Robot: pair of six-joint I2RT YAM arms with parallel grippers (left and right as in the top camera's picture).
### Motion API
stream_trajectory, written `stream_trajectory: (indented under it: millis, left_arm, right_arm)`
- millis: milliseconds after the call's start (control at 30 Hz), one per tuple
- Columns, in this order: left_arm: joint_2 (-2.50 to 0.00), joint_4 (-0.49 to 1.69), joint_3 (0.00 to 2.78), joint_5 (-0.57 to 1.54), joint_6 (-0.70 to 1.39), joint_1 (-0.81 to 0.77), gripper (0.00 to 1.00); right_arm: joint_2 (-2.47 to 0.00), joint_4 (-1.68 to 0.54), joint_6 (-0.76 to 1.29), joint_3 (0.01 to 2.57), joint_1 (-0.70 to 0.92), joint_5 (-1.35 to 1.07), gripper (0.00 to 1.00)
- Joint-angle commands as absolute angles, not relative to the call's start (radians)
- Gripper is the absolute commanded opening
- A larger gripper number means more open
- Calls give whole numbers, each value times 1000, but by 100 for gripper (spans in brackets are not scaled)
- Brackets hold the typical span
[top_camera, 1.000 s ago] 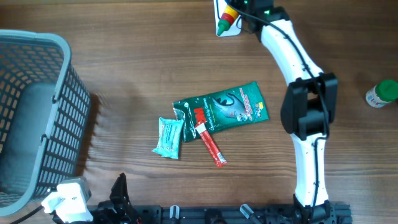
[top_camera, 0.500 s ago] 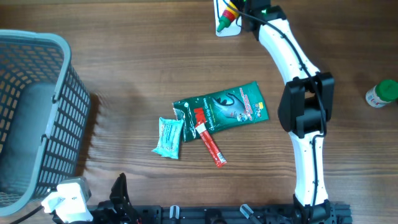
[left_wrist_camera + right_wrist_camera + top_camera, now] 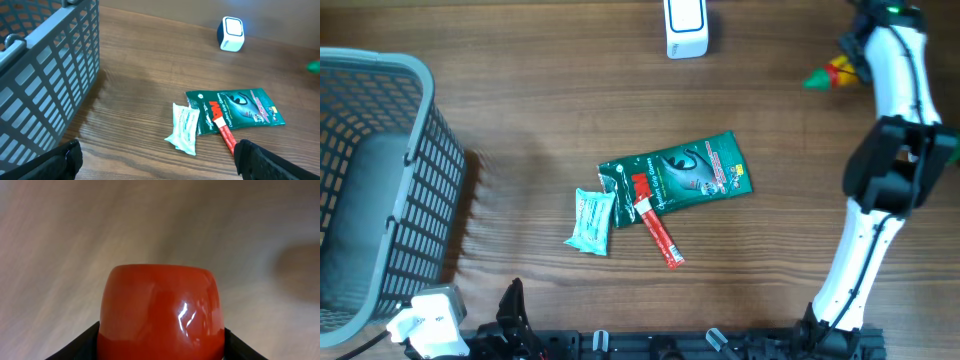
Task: Scan the item barcode
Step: 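Move the bottle right and set it down near the green jar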
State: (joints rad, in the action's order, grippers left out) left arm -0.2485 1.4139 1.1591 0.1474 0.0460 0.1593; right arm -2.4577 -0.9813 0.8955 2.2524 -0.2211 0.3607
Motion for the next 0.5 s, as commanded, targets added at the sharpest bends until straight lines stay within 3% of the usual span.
stream_trajectory:
  millis: [0,133,200,467]
  left_arm:
    - [-246,1412,1156,155,44,166,100]
    - [-246,1412,1156,155,44,166,100]
    - [-246,1412,1156,155,44,166,100]
    - [-246,1412,1156,155,44,166,100]
  right_arm:
    - [-2448,-1049,997,2275,-271,456,44]
    - [-2450,-1133,1059,2264,-339,463,47]
    - [-2450,-1166,1057,2264,-364,463,62]
    - [-2449,-1231,1042,2265,-379,475,65]
